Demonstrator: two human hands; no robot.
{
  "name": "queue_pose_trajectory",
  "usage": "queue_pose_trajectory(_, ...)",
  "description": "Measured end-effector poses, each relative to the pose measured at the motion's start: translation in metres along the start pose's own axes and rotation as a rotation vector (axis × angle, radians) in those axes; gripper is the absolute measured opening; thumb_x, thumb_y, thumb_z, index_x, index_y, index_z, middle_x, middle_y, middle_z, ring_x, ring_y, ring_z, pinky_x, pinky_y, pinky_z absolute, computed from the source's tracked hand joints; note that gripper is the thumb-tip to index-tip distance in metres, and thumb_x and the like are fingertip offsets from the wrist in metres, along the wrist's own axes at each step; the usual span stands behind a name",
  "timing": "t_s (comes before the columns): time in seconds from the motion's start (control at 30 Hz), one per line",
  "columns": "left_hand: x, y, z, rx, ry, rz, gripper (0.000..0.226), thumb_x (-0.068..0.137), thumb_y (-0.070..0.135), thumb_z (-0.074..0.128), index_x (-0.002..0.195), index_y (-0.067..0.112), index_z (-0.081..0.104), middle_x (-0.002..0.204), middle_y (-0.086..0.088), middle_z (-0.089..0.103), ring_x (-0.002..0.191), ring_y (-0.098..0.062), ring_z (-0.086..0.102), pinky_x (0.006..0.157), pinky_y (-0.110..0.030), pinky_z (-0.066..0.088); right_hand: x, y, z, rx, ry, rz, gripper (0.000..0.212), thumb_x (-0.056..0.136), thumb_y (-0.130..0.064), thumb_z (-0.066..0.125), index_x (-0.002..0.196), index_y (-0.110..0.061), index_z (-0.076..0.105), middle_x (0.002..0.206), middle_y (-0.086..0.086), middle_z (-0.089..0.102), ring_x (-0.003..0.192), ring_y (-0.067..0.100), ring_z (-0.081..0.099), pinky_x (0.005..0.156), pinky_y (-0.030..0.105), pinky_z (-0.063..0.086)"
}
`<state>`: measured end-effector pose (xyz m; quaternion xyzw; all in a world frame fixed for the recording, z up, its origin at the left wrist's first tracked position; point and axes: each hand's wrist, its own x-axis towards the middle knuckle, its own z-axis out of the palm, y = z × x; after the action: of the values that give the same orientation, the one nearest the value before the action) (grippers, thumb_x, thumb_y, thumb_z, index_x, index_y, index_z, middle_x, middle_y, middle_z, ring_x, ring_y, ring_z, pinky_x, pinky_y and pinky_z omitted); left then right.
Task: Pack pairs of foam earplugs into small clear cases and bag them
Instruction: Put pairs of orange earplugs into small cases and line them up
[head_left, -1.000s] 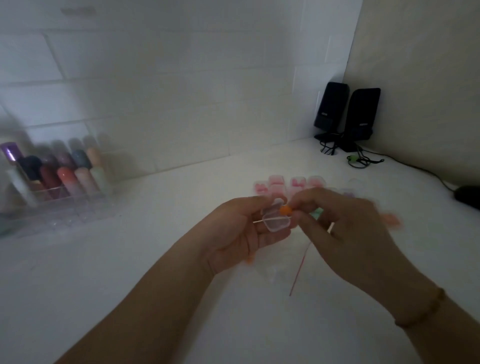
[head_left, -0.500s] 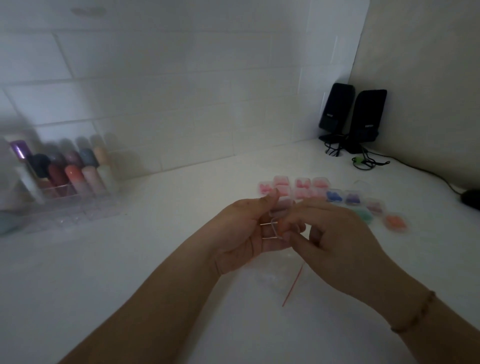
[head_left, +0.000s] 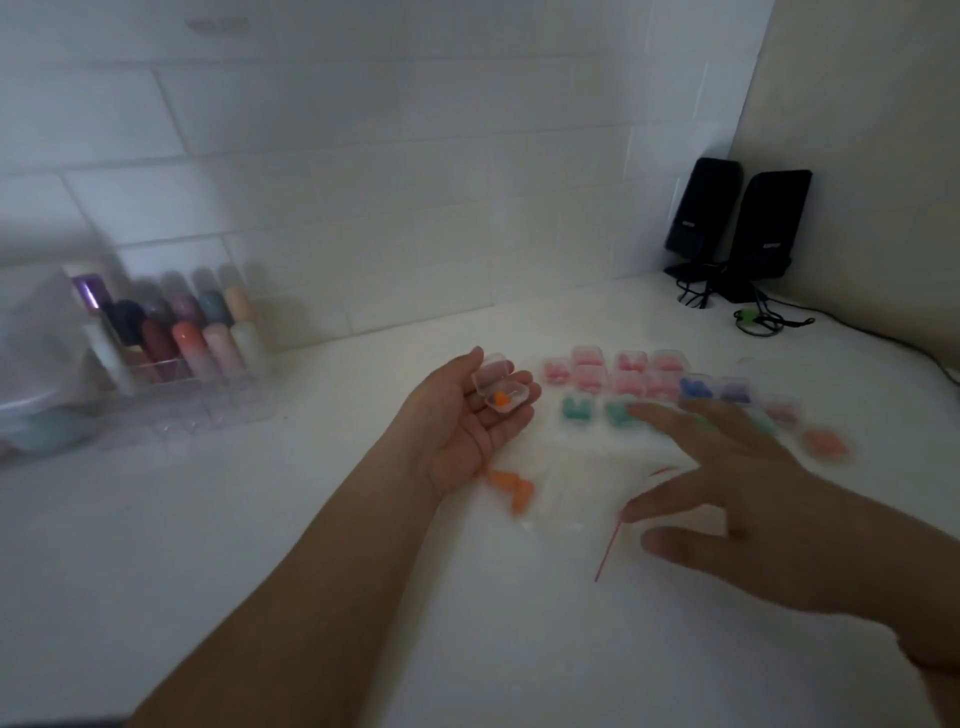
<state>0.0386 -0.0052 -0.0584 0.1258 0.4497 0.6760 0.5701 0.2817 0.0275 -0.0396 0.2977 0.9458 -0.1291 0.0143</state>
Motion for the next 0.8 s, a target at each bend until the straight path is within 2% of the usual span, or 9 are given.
queue_pose_trajectory(0.03,0.001,-0.002,0.0,0.007,0.007,-0.001,0.037,0.099,0.028,0.049,0.117,-0.001,0.059,0.107,-0.02,0.069,0.089,-0.029,0.07,0.082,-0.038,0.055,0.005,-0.001,0.005,-0.004,-0.002,0.015,0.053,0.059,-0.095,0.006,0.087,-0.078,0.047,0.146,-0.038,-0.021,0.142,0.005,-0.024,0.12,0.043,0.0)
queue_pose_trajectory(0.07,0.002,-0.003,0.001,0.019,0.009,0.001,0.036,0.099,0.029,0.049,0.117,-0.001,0.059,0.108,-0.019,0.069,0.09,-0.028,0.07,0.084,-0.038,0.054,0.009,-0.005,0.008,-0.014,0.002,0.029,0.054,0.065,-0.091,0.007,0.097,-0.075,0.048,0.141,-0.038,-0.031,0.139,0.006,-0.031,0.12,0.042,-0.005)
queue_pose_trajectory(0.13,0.001,-0.006,0.004,0.038,0.01,0.011,0.037,0.099,0.029,0.048,0.119,-0.001,0.059,0.114,-0.019,0.068,0.095,-0.029,0.069,0.089,-0.039,0.052,0.019,-0.012,0.016,-0.071,0.068,0.055,0.038,0.084,-0.073,0.026,0.116,-0.068,0.047,0.14,-0.032,-0.038,0.137,0.009,-0.035,0.118,0.043,-0.007)
queue_pose_trajectory(0.17,0.001,-0.007,0.004,0.037,0.016,0.016,0.038,0.099,0.029,0.048,0.119,-0.001,0.059,0.117,-0.02,0.068,0.097,-0.029,0.068,0.091,-0.039,0.051,0.025,-0.014,0.024,-0.082,0.131,0.053,0.034,0.089,-0.067,0.032,0.121,-0.066,0.046,0.146,-0.027,-0.035,0.139,0.013,-0.034,0.118,0.045,-0.006)
queue_pose_trajectory(0.23,0.001,-0.008,0.004,0.02,0.035,0.025,0.036,0.1,0.028,0.048,0.117,-0.001,0.059,0.118,-0.02,0.067,0.099,-0.03,0.068,0.092,-0.039,0.05,0.034,-0.02,0.037,-0.033,0.257,0.051,0.044,0.085,-0.068,0.025,0.121,-0.063,0.049,0.157,-0.017,-0.02,0.145,0.02,-0.023,0.118,0.049,-0.001)
queue_pose_trajectory(0.33,0.003,-0.01,0.003,-0.01,0.057,0.034,0.032,0.1,0.029,0.048,0.109,0.001,0.061,0.114,-0.02,0.068,0.096,-0.029,0.069,0.09,-0.038,0.051,0.044,-0.025,0.049,0.041,0.401,0.066,0.052,0.076,-0.07,0.025,0.107,-0.055,0.064,0.161,-0.008,0.01,0.148,0.029,-0.001,0.114,0.055,0.009)
queue_pose_trajectory(0.53,0.004,-0.012,0.004,-0.03,0.061,0.033,0.028,0.1,0.029,0.047,0.097,0.005,0.061,0.107,-0.016,0.068,0.097,-0.028,0.068,0.094,-0.038,0.048,0.049,-0.034,0.055,0.014,0.371,0.068,0.062,0.068,-0.082,0.019,0.107,-0.058,0.061,0.16,-0.016,-0.001,0.146,0.022,-0.016,0.115,0.054,-0.006)
queue_pose_trajectory(0.73,0.003,-0.014,0.006,-0.018,0.065,0.041,0.027,0.1,0.03,0.048,0.095,0.007,0.06,0.107,-0.016,0.067,0.094,-0.027,0.068,0.094,-0.037,0.049,0.055,-0.032,0.062,0.219,0.511,0.0,0.033,0.061,-0.062,0.067,0.092,-0.05,0.062,0.146,-0.019,0.035,0.14,0.009,0.008,0.113,0.053,0.012)
queue_pose_trajectory(0.8,0.002,-0.013,0.006,-0.016,0.064,0.039,0.027,0.1,0.03,0.047,0.095,0.007,0.06,0.107,-0.016,0.067,0.095,-0.028,0.067,0.094,-0.038,0.049,0.053,-0.029,0.061,0.204,0.497,-0.016,0.031,0.058,-0.063,0.07,0.084,-0.049,0.06,0.141,-0.02,0.04,0.14,0.012,0.014,0.113,0.054,0.017)
